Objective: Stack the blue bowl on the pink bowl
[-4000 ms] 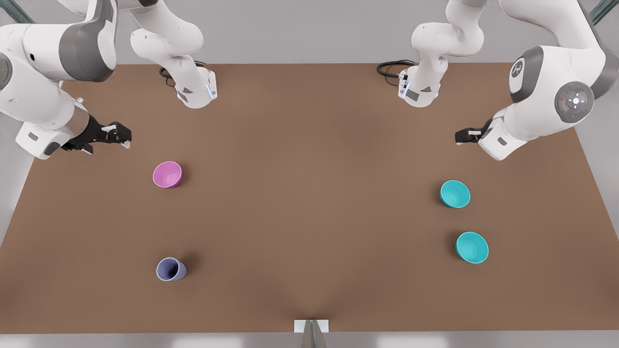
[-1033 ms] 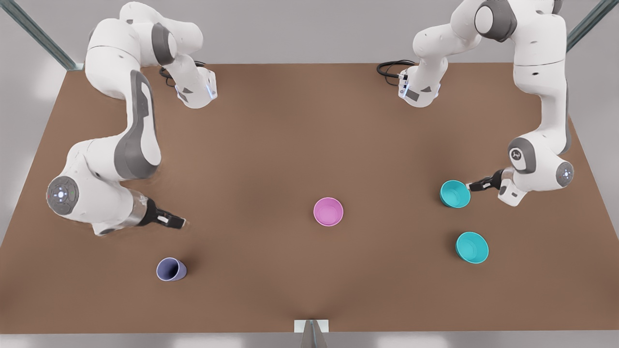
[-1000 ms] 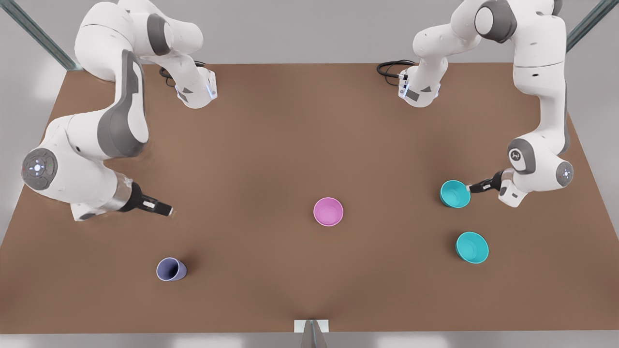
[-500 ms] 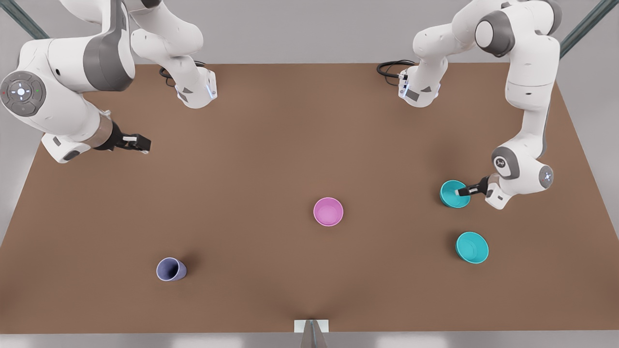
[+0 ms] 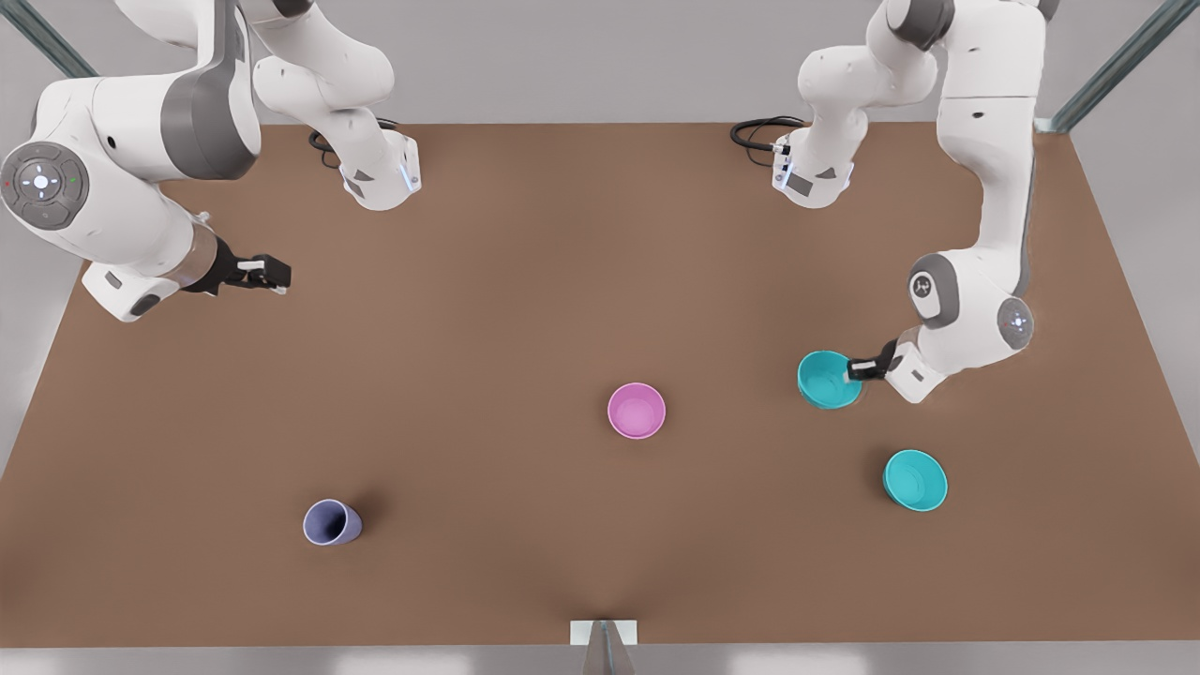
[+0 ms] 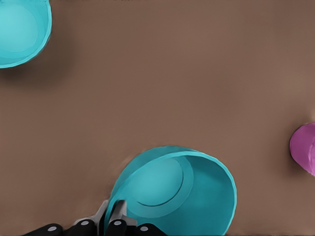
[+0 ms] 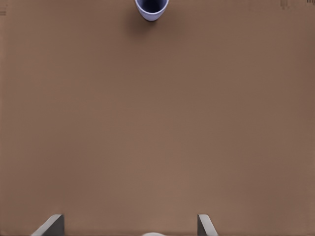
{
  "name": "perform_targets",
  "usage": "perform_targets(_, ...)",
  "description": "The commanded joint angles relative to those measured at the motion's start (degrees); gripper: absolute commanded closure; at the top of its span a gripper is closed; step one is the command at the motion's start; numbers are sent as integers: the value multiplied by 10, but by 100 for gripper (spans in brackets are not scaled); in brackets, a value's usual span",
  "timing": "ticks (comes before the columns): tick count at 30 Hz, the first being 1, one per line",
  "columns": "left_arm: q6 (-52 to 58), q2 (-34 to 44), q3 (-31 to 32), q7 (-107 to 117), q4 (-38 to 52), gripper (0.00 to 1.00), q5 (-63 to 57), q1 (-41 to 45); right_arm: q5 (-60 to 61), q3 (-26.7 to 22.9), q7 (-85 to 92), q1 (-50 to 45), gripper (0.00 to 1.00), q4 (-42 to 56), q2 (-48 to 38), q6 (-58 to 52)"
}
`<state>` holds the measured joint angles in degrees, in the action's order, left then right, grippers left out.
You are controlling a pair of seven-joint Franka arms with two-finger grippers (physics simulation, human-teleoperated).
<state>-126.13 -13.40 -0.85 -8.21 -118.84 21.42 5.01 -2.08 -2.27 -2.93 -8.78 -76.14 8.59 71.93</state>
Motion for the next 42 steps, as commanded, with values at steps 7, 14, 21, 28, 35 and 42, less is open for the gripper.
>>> perform_targets(7, 149, -182, 1, 436, 304, 79, -34, 179, 1, -1, 50, 0, 0, -1, -1, -1)
perform_targets(14, 163, -248, 1, 517, 360, 79, -31, 223, 1, -1, 49, 0, 0, -1, -1, 0)
perform_targets(21, 161, -264, 16, 528, 361, 79, -29, 228, 1, -1, 49, -1, 0, -1, 0, -1)
perform_targets(28, 147, -286, 22, 527, 395, 79, -31, 227, 1, -1, 47, -2, 0, -1, 0, -1)
perform_targets(35, 121, -294, 23, 528, 398, 79, -31, 229, 1, -1, 46, -2, 0, -1, 0, -2)
perform_targets(42, 121, -303, 26, 528, 398, 79, -30, 232, 1, -1, 43, -4, 0, -1, 1, -2)
